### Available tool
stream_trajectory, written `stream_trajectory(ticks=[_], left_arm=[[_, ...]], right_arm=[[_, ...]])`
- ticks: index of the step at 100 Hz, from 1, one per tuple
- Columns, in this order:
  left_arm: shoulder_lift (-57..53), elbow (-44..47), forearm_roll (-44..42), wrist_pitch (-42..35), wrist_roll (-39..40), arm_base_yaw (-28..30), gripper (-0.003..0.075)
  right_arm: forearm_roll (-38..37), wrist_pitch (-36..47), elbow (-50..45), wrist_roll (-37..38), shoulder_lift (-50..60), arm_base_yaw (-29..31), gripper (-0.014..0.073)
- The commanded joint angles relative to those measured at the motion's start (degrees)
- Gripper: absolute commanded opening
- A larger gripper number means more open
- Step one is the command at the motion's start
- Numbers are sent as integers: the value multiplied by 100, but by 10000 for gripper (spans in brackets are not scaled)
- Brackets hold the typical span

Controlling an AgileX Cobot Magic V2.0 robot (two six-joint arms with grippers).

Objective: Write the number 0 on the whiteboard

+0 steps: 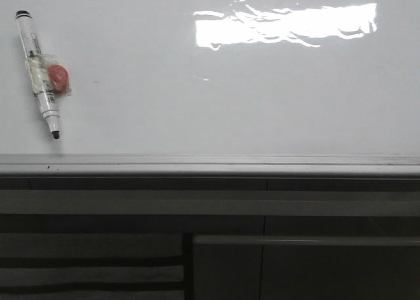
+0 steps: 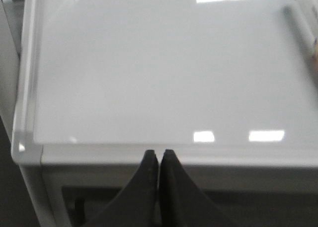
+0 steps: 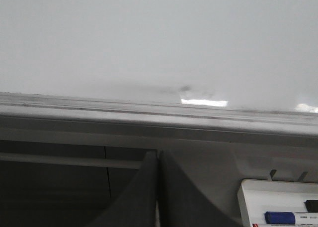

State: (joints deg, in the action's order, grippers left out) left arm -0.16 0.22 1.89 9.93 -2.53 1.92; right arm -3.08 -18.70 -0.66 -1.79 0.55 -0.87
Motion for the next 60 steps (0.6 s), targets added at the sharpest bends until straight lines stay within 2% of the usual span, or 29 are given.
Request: stream_trajectory(ticks=[1,9,16,29,48,52,55,60], left_arm=[[-161,188,57,-1368,19,8,-20],[-161,188,44,-1858,19,8,-20],[-161,188,44,-2192,19,8,-20],[-161,188,11,-2306,19,8,-20],[-161,165,39,-2349,83,8,-20],[-161,139,198,-2497,253,8,-20],[-161,93,292,-2569,422,8,-20],[-161,-29,277,-2490,542,8,-20]], right_arm=[[-102,297,-64,-28,108,-19,-69],[-102,642,-64,-28,108,-19,-69],[-387,814,-64,-28,108,-19,-69],[-645,963,-64,-28,108,-19,-69],[-505,2397,-64,5,108,-19,-69],[-246,2847,-64,241,108,-19,-69],[81,3360,-64,861,108,-19,-69],[393,3687,-26,1774,108,-19,-69]])
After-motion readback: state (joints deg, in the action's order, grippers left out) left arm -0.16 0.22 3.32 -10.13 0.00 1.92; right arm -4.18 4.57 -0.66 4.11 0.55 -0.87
